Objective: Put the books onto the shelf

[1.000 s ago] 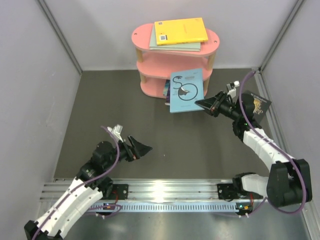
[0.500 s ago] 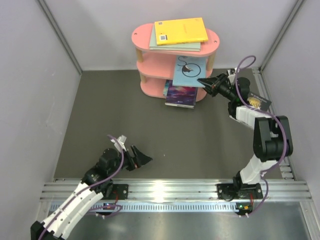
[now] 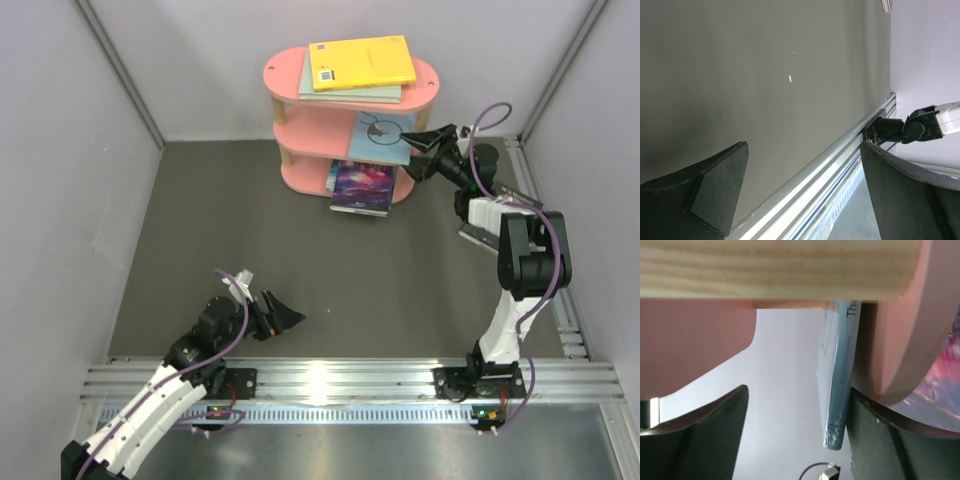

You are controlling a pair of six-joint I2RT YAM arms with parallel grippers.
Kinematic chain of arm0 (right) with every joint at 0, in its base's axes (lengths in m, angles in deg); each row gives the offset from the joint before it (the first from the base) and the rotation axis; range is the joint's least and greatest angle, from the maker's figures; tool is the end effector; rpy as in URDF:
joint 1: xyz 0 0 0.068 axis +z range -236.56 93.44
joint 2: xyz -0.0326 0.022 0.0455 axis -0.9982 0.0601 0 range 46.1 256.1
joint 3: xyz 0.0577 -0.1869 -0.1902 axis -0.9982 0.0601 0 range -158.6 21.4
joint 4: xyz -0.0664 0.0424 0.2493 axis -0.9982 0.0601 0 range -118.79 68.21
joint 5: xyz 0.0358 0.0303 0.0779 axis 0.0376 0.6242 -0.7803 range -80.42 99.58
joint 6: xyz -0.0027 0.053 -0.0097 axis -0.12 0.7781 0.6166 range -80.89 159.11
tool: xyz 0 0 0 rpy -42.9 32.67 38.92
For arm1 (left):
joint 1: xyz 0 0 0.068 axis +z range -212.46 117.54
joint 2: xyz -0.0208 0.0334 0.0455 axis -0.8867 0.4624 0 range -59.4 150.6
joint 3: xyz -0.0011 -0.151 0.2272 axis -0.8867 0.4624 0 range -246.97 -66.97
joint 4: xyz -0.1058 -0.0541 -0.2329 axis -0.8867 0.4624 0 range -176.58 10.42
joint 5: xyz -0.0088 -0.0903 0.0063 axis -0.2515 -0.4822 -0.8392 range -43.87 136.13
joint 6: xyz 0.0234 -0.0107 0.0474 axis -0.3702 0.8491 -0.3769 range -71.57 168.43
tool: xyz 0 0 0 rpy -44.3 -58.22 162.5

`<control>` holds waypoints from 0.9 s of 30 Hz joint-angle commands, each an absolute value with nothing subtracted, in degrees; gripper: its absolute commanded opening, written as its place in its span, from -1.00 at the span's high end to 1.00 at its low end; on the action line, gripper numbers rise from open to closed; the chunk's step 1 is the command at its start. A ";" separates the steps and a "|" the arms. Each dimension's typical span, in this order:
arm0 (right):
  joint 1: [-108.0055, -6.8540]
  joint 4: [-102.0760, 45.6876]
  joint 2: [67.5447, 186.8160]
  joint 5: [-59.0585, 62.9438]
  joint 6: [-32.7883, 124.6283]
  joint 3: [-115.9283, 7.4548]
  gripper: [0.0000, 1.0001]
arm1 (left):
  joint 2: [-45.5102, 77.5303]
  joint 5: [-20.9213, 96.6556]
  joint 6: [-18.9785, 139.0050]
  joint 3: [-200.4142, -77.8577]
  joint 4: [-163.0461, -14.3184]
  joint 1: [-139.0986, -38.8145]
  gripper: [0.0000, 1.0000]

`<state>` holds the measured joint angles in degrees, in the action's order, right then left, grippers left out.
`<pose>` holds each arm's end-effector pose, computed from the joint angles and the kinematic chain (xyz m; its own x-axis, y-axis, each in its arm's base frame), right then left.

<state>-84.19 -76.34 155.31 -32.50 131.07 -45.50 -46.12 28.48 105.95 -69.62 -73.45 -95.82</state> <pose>0.4271 0.0414 0.2514 -0.7002 0.7135 -0.0271 -0.0672 -0.0281 0.9973 0.0890 -0.0717 0.1445 -0.8182 -0.4237 -0.3886 0.1222 0.5324 -0.8377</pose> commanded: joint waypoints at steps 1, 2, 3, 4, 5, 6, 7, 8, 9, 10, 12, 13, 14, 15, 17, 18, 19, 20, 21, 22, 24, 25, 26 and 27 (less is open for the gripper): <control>-85.33 -79.50 148.77 -35.50 129.90 -40.84 -0.57 | -45.77 28.29 106.09 -68.73 -77.43 -95.77 -0.96; -85.24 -79.07 148.15 -35.94 129.72 -39.79 -0.63 | -45.51 28.37 106.09 -68.64 -77.52 -95.77 -0.96; -85.24 -78.54 147.53 -37.25 128.94 -37.95 -0.73 | -45.42 28.29 106.18 -68.55 -77.79 -95.77 -0.96; -85.33 -77.75 146.74 -38.05 128.58 -37.23 -0.77 | -45.25 28.20 106.26 -68.55 -78.22 -95.77 -0.95; -85.33 -73.83 146.30 -39.01 128.06 -36.53 -0.81 | -44.55 28.29 106.27 -68.55 -78.40 -95.77 -0.95; -85.41 -69.87 145.95 -41.28 124.83 -35.91 -0.84 | -44.11 28.29 106.27 -68.64 -78.67 -95.77 -0.95; -85.50 -64.18 145.07 -41.91 122.45 -35.73 -0.86 | -43.76 28.29 106.18 -68.72 -78.76 -95.77 -0.94; -85.68 -55.60 144.54 -42.44 119.90 -35.73 -0.91 | -42.79 28.29 106.18 -68.81 -79.28 -95.77 -0.94; -86.03 -50.90 143.93 -42.19 114.22 -35.91 -0.94 | -42.35 28.37 106.09 -68.73 -79.46 -95.77 -0.94; -86.12 -46.94 142.96 -41.57 111.29 -36.34 -0.99 | -41.82 28.29 106.00 -68.72 -79.89 -95.77 -0.94; -86.12 -38.16 142.25 -39.90 104.80 -38.09 -0.99 | -40.68 28.20 106.00 -68.72 -80.86 -95.77 -0.93; -86.12 -36.71 141.99 -39.99 103.63 -38.63 -0.99 | -40.24 28.11 106.00 -68.72 -81.13 -95.77 -0.93; -86.12 -35.39 141.73 -40.60 101.96 -39.24 -1.00 | -39.63 27.94 105.91 -68.72 -81.83 -95.77 -0.93; -86.03 -33.38 141.38 -40.86 101.08 -39.33 -1.00 | -39.45 27.76 105.83 -68.90 -81.83 -95.77 -0.93; -89.18 -30.82 138.22 -40.17 97.67 -38.11 -1.00 | -39.27 27.50 105.56 -69.16 -81.83 -95.85 -0.93; -89.89 -29.68 136.64 -39.81 96.42 -37.58 -1.00 | -39.27 27.50 105.30 -69.34 -81.83 -95.86 -0.93; -90.85 -26.80 133.23 -39.46 95.19 -36.97 -0.99 | -39.27 27.32 105.21 -69.25 -81.83 -95.86 -0.93; -93.13 -25.72 131.46 -38.94 93.00 -35.92 -0.99 | -39.53 27.32 105.21 -69.16 -81.83 -95.77 -0.93; -94.45 -24.32 129.79 -38.58 91.85 -35.56 -0.99 | -39.62 27.23 105.21 -68.82 -82.44 -95.77 -0.93; -95.77 -21.26 126.64 -38.32 90.53 -35.38 -1.00 | -39.62 27.06 105.21 -68.55 -82.88 -95.85 -0.93; -99.29 -17.82 124.33 -37.62 86.58 -35.99 -0.99 | -39.45 26.53 105.12 -67.94 -83.85 -95.85 -0.94; -100.08 -16.50 122.67 -37.44 85.35 -36.26 -0.99 | -39.10 26.27 105.04 -67.85 -84.72 -95.86 -0.94; -100.61 -13.96 122.13 -37.00 83.77 -36.95 -0.99 | -38.83 26.18 104.77 -67.76 -85.17 -95.86 -0.94; -100.53 -13.59 121.43 -37.09 83.32 -37.05 -1.00 | -38.48 26.18 104.60 -67.76 -85.52 -95.86 -0.94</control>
